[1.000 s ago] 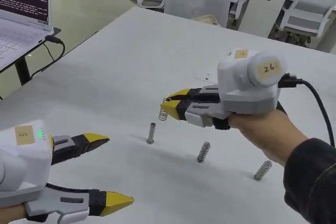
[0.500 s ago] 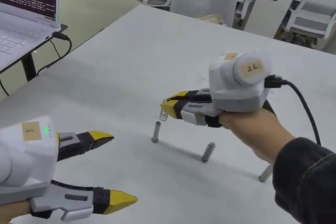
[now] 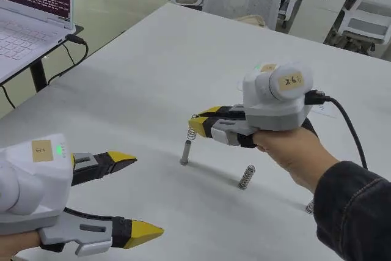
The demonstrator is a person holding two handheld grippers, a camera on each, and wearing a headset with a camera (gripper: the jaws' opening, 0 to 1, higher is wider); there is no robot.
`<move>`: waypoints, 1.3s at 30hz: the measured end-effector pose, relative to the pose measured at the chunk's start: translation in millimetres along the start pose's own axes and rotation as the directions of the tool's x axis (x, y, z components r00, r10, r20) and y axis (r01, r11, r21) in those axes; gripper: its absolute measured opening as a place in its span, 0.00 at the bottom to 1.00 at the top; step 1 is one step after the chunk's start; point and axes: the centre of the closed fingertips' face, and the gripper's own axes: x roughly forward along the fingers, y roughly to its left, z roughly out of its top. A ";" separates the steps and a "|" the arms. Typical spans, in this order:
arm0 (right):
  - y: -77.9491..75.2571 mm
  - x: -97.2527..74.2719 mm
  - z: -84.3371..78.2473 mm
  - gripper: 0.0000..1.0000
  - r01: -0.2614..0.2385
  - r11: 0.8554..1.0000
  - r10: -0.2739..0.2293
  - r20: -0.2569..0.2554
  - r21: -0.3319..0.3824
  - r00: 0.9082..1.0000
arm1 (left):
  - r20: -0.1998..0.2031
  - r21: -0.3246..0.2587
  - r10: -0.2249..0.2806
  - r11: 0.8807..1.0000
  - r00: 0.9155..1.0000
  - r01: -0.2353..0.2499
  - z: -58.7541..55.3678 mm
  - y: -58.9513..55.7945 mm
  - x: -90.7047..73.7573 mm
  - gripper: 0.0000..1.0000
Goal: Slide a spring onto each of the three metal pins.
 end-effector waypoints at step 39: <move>-2.2 16.9 -18.4 0.08 -0.019 1.000 0.019 -0.037 0.007 0.999 | -0.016 -0.019 -0.002 1.000 1.000 0.002 -7.7 2.4 -2.7 0.63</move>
